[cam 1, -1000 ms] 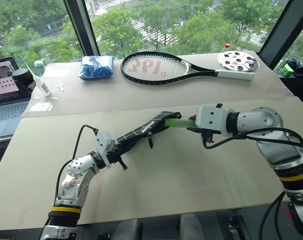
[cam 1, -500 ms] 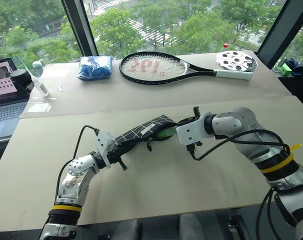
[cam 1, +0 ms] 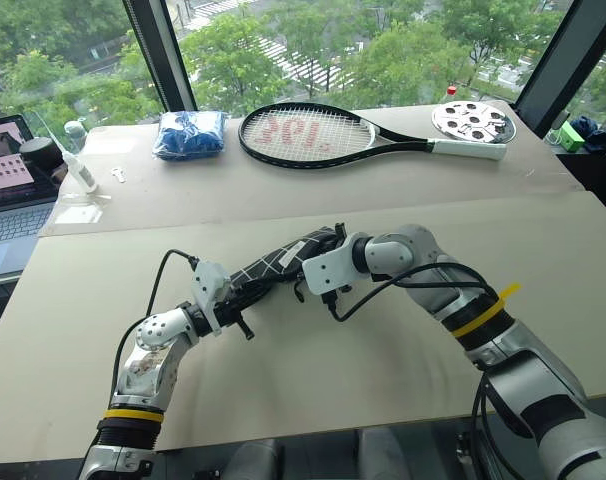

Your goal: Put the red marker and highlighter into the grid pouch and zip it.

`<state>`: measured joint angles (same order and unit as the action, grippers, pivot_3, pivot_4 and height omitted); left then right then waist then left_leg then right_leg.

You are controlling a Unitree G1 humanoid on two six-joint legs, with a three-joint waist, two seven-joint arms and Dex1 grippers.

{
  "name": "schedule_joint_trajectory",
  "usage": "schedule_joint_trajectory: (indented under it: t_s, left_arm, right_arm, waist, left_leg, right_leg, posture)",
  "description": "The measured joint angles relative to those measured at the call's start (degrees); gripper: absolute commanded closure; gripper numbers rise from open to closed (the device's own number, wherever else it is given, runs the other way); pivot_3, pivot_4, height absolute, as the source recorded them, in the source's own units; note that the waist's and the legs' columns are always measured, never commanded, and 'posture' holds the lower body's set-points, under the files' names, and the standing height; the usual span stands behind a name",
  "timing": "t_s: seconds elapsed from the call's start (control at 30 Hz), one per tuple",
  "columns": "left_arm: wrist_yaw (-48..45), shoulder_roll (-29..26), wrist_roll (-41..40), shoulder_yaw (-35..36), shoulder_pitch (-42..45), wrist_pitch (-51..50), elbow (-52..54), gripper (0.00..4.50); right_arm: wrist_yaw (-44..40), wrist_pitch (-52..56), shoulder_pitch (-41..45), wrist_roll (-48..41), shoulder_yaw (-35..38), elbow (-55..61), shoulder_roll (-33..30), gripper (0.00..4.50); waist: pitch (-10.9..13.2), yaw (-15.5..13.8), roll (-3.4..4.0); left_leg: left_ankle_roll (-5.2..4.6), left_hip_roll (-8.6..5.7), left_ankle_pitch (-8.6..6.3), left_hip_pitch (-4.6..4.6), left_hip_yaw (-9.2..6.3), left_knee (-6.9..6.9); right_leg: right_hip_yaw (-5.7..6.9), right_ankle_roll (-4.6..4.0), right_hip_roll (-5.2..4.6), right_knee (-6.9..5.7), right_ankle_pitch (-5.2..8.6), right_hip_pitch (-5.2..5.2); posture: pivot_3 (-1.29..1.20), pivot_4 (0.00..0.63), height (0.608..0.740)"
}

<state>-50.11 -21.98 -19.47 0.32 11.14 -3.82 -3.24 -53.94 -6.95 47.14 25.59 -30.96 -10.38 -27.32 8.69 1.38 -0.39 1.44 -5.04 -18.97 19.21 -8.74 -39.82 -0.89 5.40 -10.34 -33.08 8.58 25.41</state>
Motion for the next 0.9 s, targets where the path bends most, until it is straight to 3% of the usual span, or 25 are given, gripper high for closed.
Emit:
schedule_joint_trajectory:
  t_s: [0.1, 0.23, 0.33, 0.47, 0.57, 0.67, 0.9]
  left_arm:
    - [0.06, 0.22, -0.08, -0.05, 0.12, 0.25, 0.3, 4.5]
    - [0.38, 0.53, -0.18, -0.13, 0.22, 0.76, 1.29, 4.5]
    - [0.94, 0.52, -0.22, 0.2, -0.5, 0.93, 1.29, 4.5]
    - [1.03, 0.23, -0.4, 0.63, -1.57, 0.87, 1.28, 4.5]
    - [1.03, 0.28, -0.64, 0.59, -1.22, 0.86, 1.36, 4.5]
    - [0.97, 0.16, -0.88, 0.81, -1.27, 0.85, 1.27, 4.5]
    - [0.59, 0.17, -0.9, 0.57, -0.09, 0.7, 1.19, 4.5]
  right_arm:
    - [-1.31, 3.96, -0.29, -2.76, 1.97, 0.54, 0.63, 0.51]
    - [-4.67, 11.58, -0.24, -11.18, 8.87, 2.24, -0.41, 0.51]
    - [-7.19, 22.4, -1.24, -20.07, 18.93, 6.66, -4.77, 0.51]
    - [-12.68, 39.0, -9.39, -34.58, 30.55, 15.99, -10.88, 0.51]
    - [-14.84, 49.16, -15.46, -42.74, 34.05, 21.1, -14.2, 0.51]
    - [-13.15, 55.66, -22.02, -46.02, 34.5, 24.04, -14.52, 0.51]
    - [1.99, 63.04, -25.2, -46.62, 23.14, 25.13, 1.37, 0.51]
  waist:
    - [0.0, 0.01, 0.0]
    - [0.0, -0.33, 0.0]
    - [0.0, -0.65, 0.0]
    - [0.0, -0.65, 0.0]
    - [0.0, -0.52, 0.0]
    - [0.0, -0.55, -0.01]
    - [0.0, -0.47, 0.0]
  left_leg:
    - [0.0, 0.0, 0.0, 0.0, 0.0, -0.02]
    - [0.0, -0.01, 0.0, 0.01, -0.02, -0.02]
    - [0.0, -0.01, 0.0, 0.03, -0.06, 0.01]
    - [-0.02, 0.0, -0.02, 0.06, -0.07, 0.05]
    - [-0.05, 0.02, -0.03, 0.01, 0.0, 0.02]
    - [-0.06, 0.02, -0.04, -0.05, 0.02, -0.01]
    - [0.0, 0.01, 0.0, -0.03, 0.04, -0.08]
  right_leg:
    - [0.0, -0.01, 0.0, 0.0, -0.01, -0.01]
    - [0.0, -0.01, -0.01, 0.01, -0.01, -0.03]
    - [0.01, -0.01, 0.0, 0.02, -0.01, -0.02]
    - [0.05, -0.01, -0.02, 0.07, -0.01, -0.03]
    - [0.01, -0.03, -0.01, 0.03, -0.02, -0.08]
    - [0.01, -0.03, -0.01, 0.01, -0.02, -0.16]
    - [-0.04, -0.06, -0.02, -0.05, -0.06, -0.08]
  posture:
    - [0.0, 0.15, 0.74]
    - [0.0, 0.15, 0.74]
    - [0.0, 0.15, 0.74]
    - [0.0, 0.15, 0.74]
    - [0.0, 0.15, 0.74]
    - [0.0, 0.15, 0.74]
    - [0.0, 0.15, 0.74]
